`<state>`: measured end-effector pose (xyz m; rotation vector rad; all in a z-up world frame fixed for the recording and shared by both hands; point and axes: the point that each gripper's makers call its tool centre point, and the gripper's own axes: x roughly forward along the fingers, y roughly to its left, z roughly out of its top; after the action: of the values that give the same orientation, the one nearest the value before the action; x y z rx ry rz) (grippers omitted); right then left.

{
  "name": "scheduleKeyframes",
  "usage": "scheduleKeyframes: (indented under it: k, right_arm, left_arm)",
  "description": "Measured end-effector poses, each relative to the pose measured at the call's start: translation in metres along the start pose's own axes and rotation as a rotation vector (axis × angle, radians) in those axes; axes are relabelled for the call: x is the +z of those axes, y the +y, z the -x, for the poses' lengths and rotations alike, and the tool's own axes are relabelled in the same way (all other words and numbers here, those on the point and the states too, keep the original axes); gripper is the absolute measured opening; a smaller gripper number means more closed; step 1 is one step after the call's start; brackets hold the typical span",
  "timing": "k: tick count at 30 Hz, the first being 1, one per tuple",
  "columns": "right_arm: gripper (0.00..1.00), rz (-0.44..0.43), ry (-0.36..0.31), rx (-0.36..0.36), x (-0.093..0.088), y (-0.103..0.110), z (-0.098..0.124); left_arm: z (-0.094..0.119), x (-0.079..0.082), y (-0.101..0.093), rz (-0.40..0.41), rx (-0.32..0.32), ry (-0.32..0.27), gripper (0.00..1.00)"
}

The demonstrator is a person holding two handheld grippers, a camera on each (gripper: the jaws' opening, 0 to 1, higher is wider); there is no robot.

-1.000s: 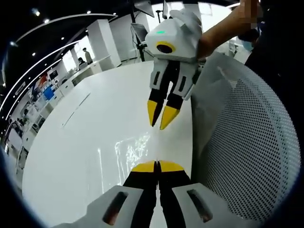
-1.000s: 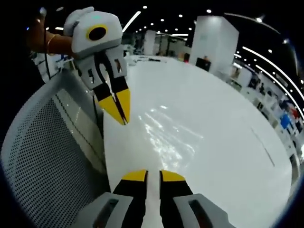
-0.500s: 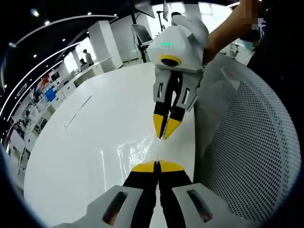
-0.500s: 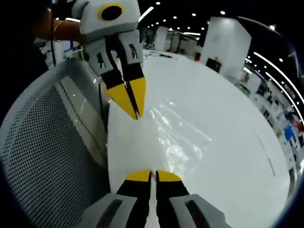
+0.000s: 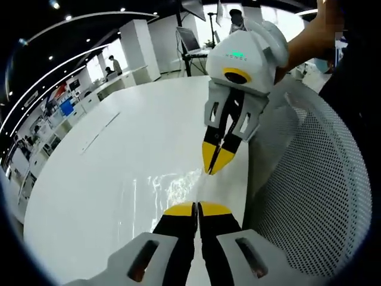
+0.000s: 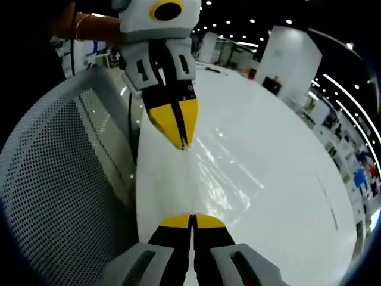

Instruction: Open the resealable bag by pulling the two sides of the seal apart until the entire bag opening is separated and visibly accessible.

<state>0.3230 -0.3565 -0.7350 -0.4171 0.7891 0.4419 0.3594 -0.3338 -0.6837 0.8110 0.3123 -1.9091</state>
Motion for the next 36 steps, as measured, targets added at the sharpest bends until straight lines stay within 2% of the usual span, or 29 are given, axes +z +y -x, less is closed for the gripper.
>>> scheduleKeyframes:
  k: [4,7,10,13,17,19,21,26,32,34,36]
  right_arm:
    - [0.00,0.032,0.003,-0.005,0.004,-0.001,0.002]
    - [0.00,0.058,0.008,-0.009,0.007,-0.001,0.003]
    - [0.00,0.089,0.014,-0.012,0.011,-0.002,0.004]
    - [0.00,0.106,0.022,-0.017,0.011,-0.003,0.005]
    - [0.00,0.127,0.013,-0.014,0.016,-0.001,0.007]
    - [0.00,0.231,0.060,-0.021,0.013,-0.001,0.007]
    - [0.00,0.266,0.077,-0.011,0.013,0.002,0.006]
    - [0.00,0.277,0.052,-0.004,0.020,0.007,0.004]
    - [0.00,0.318,0.036,-0.003,0.027,0.010,0.005]
    - [0.00,0.328,0.041,0.001,0.028,0.011,0.005]
    - [0.00,0.344,0.046,0.005,0.027,0.012,0.004]
  left_arm:
    - [0.006,0.014,0.006,-0.005,-0.014,-0.001,0.07]
    - [0.007,0.025,0.010,-0.045,-0.013,0.009,0.09]
    - [0.005,0.030,0.003,-0.065,-0.055,0.027,0.14]
    - [0.003,0.034,0.002,-0.090,-0.050,0.038,0.16]
    - [-0.001,0.033,0.002,-0.068,-0.051,0.056,0.14]
    - [-0.004,0.029,0.004,-0.053,-0.045,0.068,0.11]
    - [-0.008,0.025,0.004,-0.039,-0.049,0.080,0.09]
    - [-0.019,0.010,-0.002,-0.007,-0.074,0.113,0.07]
    - [-0.024,0.000,-0.011,0.033,-0.097,0.134,0.02]
    - [-0.023,-0.001,-0.012,0.038,-0.102,0.139,0.01]
    - [-0.022,0.002,-0.012,0.074,-0.105,0.118,0.01]
